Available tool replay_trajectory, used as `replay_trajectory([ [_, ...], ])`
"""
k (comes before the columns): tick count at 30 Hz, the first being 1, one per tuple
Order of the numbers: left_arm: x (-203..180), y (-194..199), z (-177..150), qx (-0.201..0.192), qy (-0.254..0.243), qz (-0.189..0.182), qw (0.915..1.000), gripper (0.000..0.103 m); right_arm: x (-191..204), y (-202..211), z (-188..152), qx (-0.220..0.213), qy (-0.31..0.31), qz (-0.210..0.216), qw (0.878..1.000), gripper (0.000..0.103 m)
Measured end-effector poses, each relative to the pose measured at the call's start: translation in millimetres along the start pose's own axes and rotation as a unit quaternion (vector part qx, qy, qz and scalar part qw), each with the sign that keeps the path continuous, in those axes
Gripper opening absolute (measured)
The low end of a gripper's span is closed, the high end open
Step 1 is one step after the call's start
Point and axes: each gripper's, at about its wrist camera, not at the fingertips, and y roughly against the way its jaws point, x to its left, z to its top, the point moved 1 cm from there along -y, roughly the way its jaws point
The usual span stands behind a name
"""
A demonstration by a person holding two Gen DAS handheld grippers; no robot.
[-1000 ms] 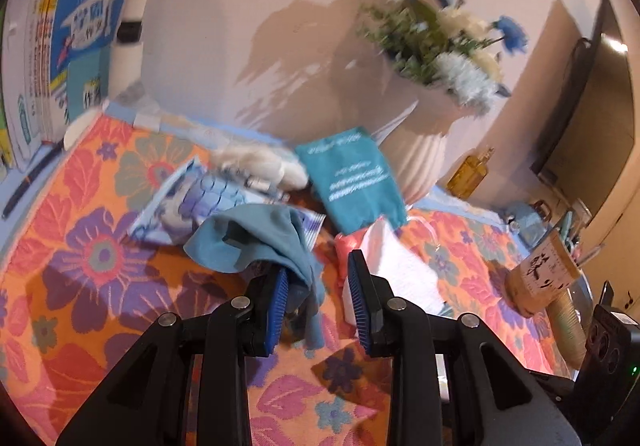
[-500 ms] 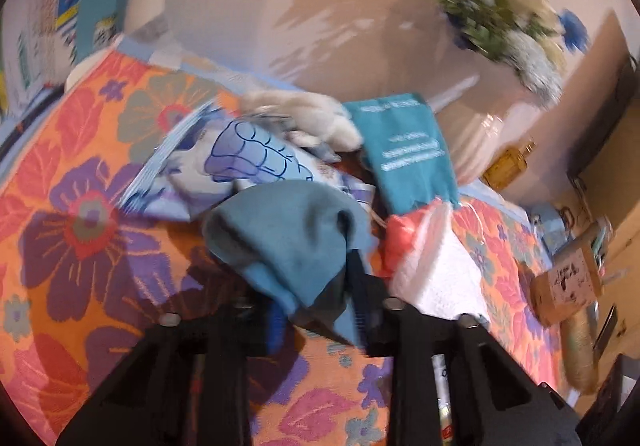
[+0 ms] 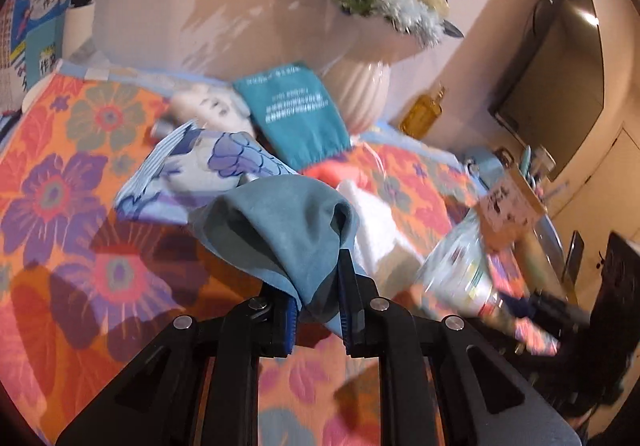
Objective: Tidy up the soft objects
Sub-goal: 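Lift blue glove with left tool while right tool lifts cotton-swab bag, then open left tool, setting blue glove back on the table, then grasp white towel with left tool while right tool holds cotton-swab bag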
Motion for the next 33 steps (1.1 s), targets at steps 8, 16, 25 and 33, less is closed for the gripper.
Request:
replay_trajectory([
  [8,27.3,31.7,-24.8,0.042,0.008,0.067,0.9969,0.074,-13.6,3.4,-18.6,0.015,-0.031,0.004,0.999,0.047],
  [16,11.0,74.5,-8.6,-0.007,-0.004,0.062,0.9981,0.075,-37.4,2.3,-28.2,0.021,-0.074,-0.012,0.997,0.047],
  [25,-52.4,-21.0,38.5,0.048,-0.038,0.066,0.9960,0.085,-71.9,-4.1,-35.1,0.035,-0.123,-0.020,0.992,0.047],
  [33,-59.8,-73.8,28.9,0.118,-0.078,0.091,0.9858,0.050,-72.3,-5.8,-36.1,0.035,-0.119,0.003,0.992,0.049],
])
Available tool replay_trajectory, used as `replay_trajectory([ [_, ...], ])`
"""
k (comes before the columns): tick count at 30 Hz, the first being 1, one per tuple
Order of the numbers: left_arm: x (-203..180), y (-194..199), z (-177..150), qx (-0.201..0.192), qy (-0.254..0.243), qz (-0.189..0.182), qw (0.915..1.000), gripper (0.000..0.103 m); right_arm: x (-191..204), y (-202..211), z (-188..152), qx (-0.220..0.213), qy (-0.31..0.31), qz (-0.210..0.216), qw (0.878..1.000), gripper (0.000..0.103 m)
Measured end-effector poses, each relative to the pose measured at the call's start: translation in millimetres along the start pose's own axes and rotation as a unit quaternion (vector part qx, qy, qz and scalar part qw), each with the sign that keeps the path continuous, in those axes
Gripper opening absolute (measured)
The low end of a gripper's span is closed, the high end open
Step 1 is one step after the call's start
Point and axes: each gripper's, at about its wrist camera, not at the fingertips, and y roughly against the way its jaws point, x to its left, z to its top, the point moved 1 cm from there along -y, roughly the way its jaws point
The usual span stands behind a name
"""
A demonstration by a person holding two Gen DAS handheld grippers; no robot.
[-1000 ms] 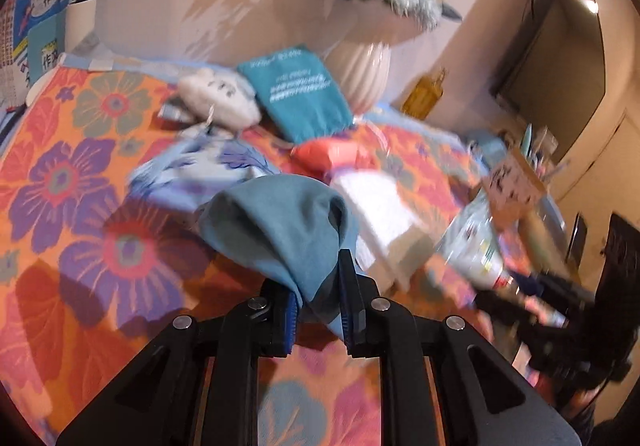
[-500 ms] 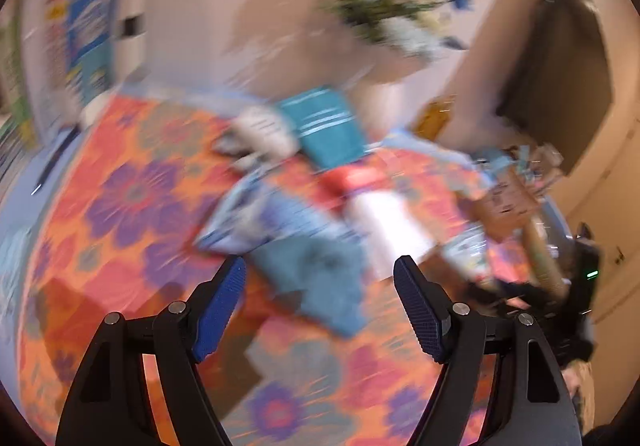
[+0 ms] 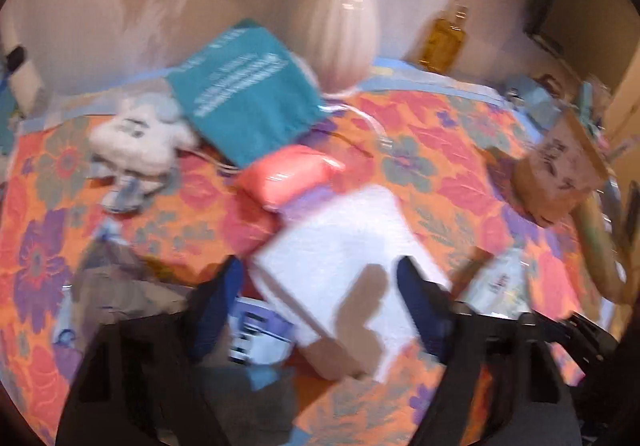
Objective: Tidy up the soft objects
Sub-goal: 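Grasp white towel with left tool while right tool holds cotton-swab bag, then carry white towel in left tool and swab bag in right tool to bowl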
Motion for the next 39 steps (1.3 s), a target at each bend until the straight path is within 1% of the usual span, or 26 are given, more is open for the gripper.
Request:
replay_trajectory([
  [1,-3.4,-0.5,-1.9,0.007,-0.005,-0.008,0.9999,0.031,0.1,-0.3,0.2,0.000,0.001,0.002,1.000,0.049],
  [2,-7.5,-1.0,-3.7,0.011,-0.014,-0.004,0.9998,0.026,0.1,-0.5,0.3,0.001,0.001,0.004,1.000,0.049],
  [4,-15.3,-0.7,-7.1,0.007,-0.043,0.015,0.9989,0.011,-0.4,-0.7,0.7,0.001,0.000,0.007,1.000,0.049],
  [5,-19.1,1.6,-9.5,0.004,-0.054,0.017,0.9984,0.009,-0.9,-0.4,0.7,-0.001,0.000,0.011,1.000,0.049],
  [6,-22.0,4.9,-11.4,0.000,-0.056,0.010,0.9984,0.008,-1.2,0.3,0.7,-0.002,-0.001,0.014,1.000,0.049],
  [9,-28.3,17.9,-10.7,-0.024,-0.053,-0.008,0.9983,0.007,-2.4,3.3,1.2,-0.008,-0.007,0.018,1.000,0.049],
  [12,-34.7,36.0,-5.4,-0.053,-0.045,-0.025,0.9972,0.007,-3.8,13.3,1.5,-0.031,-0.013,0.020,0.999,0.049],
  [14,-40.6,50.9,1.1,-0.077,-0.044,-0.040,0.9953,0.007,-5.3,21.4,2.1,-0.048,-0.018,0.022,0.998,0.049],
  [16,-51.0,62.1,9.1,-0.099,-0.045,-0.055,0.9926,0.007,-7.3,26.6,3.2,-0.055,-0.024,0.017,0.998,0.049],
  [18,-64.2,77.3,16.4,-0.125,-0.050,-0.076,0.9879,0.007,-8.7,35.7,5.7,-0.065,-0.022,-0.007,0.998,0.048],
  [20,-78.7,87.7,23.3,-0.146,-0.055,-0.097,0.9830,0.007,-11.1,54.0,10.1,-0.087,-0.015,-0.028,0.996,0.048],
  [23,-102.0,106.9,31.2,-0.175,-0.064,-0.138,0.9728,0.007,-20.7,88.6,19.8,-0.123,-0.021,-0.050,0.991,0.048],
  [24,-109.3,112.3,33.6,-0.182,-0.068,-0.149,0.9696,0.007,-27.7,103.6,23.9,-0.136,-0.028,-0.068,0.988,0.048],
  [25,-118.5,117.3,36.3,-0.188,-0.074,-0.159,0.9663,0.007,-33.5,113.5,26.6,-0.144,-0.035,-0.077,0.986,0.048],
  [29,-161.4,129.3,46.1,-0.198,-0.107,-0.194,0.9549,0.007,-69.5,154.4,33.0,-0.183,-0.078,-0.105,0.974,0.048],
  [33,-205.1,131.2,56.6,-0.196,-0.136,-0.226,0.9445,0.007,-115.4,190.4,33.8,-0.216,-0.128,-0.142,0.958,0.049],
  [37,-254.8,123.5,63.3,-0.183,-0.165,-0.259,0.9339,0.007,-153.8,203.1,34.5,-0.214,-0.174,-0.169,0.946,0.049],
  [39,-274.9,115.1,62.9,-0.171,-0.176,-0.271,0.9308,0.007,-170.3,207.0,31.7,-0.210,-0.192,-0.179,0.942,0.049],
])
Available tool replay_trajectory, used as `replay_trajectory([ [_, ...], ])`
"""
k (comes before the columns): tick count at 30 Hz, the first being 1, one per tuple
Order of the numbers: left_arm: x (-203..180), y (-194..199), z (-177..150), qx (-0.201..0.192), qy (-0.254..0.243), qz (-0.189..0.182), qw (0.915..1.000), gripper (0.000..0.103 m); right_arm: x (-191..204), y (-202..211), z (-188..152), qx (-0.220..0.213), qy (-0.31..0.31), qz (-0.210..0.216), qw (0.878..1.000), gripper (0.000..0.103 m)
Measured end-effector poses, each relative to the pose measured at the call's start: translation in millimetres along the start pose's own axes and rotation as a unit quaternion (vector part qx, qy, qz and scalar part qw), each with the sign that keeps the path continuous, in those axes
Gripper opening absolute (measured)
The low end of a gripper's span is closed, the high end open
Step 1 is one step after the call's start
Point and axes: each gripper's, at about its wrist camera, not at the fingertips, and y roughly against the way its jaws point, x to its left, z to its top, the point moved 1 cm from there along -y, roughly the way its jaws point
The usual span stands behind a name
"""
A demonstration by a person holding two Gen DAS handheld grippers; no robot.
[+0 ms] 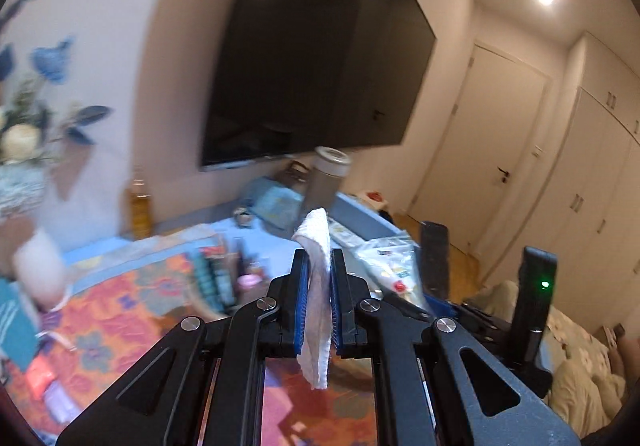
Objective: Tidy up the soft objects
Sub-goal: 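Carry white towel in left tool and swab bag in right tool to bowl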
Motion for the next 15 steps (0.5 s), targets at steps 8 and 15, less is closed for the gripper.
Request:
replay_trajectory([
  [8,-19.6,-72.5,-17.2,0.063,-0.003,-0.033,0.9975,0.007,-40.8,-16.2,3.3,0.027,-0.018,-0.064,0.997,0.059],
  [15,-11.7,-101.2,-45.4,0.112,-0.006,-0.014,0.9936,0.082,-67.1,-20.1,-5.3,0.049,-0.033,-0.091,0.994,0.087],
])
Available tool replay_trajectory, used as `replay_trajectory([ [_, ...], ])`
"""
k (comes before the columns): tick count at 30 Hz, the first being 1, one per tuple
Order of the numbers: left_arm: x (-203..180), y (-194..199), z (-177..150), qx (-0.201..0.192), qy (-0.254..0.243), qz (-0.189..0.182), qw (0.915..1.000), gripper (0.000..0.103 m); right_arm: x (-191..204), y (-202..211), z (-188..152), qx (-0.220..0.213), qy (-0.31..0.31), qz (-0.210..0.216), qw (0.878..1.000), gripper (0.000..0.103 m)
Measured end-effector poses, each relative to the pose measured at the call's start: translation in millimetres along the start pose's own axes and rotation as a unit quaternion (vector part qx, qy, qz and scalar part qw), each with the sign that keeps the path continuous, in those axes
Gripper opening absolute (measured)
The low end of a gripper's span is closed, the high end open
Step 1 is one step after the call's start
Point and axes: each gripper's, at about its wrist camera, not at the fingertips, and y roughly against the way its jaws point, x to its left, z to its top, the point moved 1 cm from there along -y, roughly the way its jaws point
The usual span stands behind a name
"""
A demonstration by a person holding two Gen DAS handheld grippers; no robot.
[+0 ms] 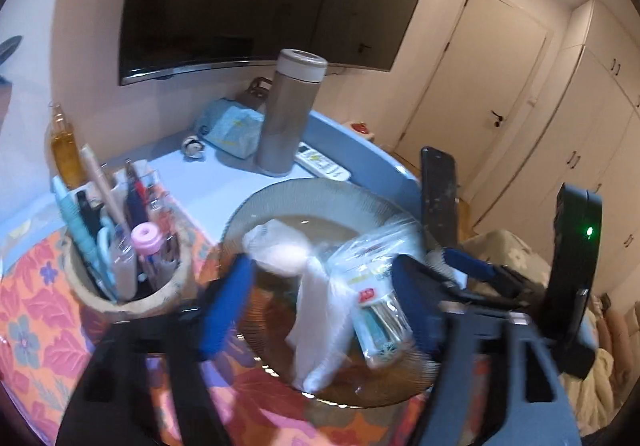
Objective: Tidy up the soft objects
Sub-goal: 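Carry white towel in left tool and swab bag in right tool to bowl, then open left tool releasing towel while right tool releases swab bag into bowl, then bring both open tools back over the table items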
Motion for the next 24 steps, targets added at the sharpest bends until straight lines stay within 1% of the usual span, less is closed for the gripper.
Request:
replay_trajectory([
  [2,1.2,6.0,-5.4,0.000,0.000,0.003,1.0000,0.083,-4.8,-2.6,-1.4,0.012,0.003,-0.001,1.000,0.087],
  [4,3.4,16.8,-9.6,0.001,-0.002,0.006,1.0000,0.083,-9.4,1.8,-4.1,0.010,0.001,-0.008,1.000,0.087],
  [7,8.8,39.3,-14.0,-0.010,-0.003,0.022,0.9997,0.083,-8.1,13.2,-5.8,0.001,0.001,0.008,1.000,0.087],
  [9,14.8,60.1,-19.1,-0.017,-0.004,0.044,0.9989,0.083,-1.9,21.9,-5.6,-0.008,0.004,0.021,1.000,0.087],
  [12,28.7,100.1,-24.7,-0.037,0.006,0.080,0.9961,0.084,18.6,36.7,-4.0,-0.023,0.016,0.050,0.998,0.087],
  [16,45.0,169.6,-34.6,-0.071,0.011,0.140,0.9875,0.083,65.5,56.3,-9.2,-0.031,0.050,0.102,0.993,0.087],
  [18,51.3,209.6,-39.0,-0.088,0.004,0.178,0.9801,0.084,91.4,64.9,-16.8,-0.038,0.068,0.129,0.989,0.087],
  [19,53.9,228.9,-39.6,-0.094,0.000,0.202,0.9748,0.084,108.5,68.6,-22.5,-0.039,0.080,0.146,0.985,0.087],
  [21,61.6,275.1,-39.4,-0.109,0.000,0.270,0.9566,0.085,143.5,71.1,-36.1,-0.032,0.107,0.175,0.978,0.087],
  [23,68.7,313.5,-40.2,-0.121,0.011,0.320,0.9397,0.085,171.1,69.4,-48.9,-0.020,0.129,0.191,0.973,0.087],
  [24,72.9,331.4,-42.6,-0.125,0.018,0.337,0.9331,0.085,186.5,68.7,-56.4,-0.012,0.141,0.202,0.969,0.087],
])
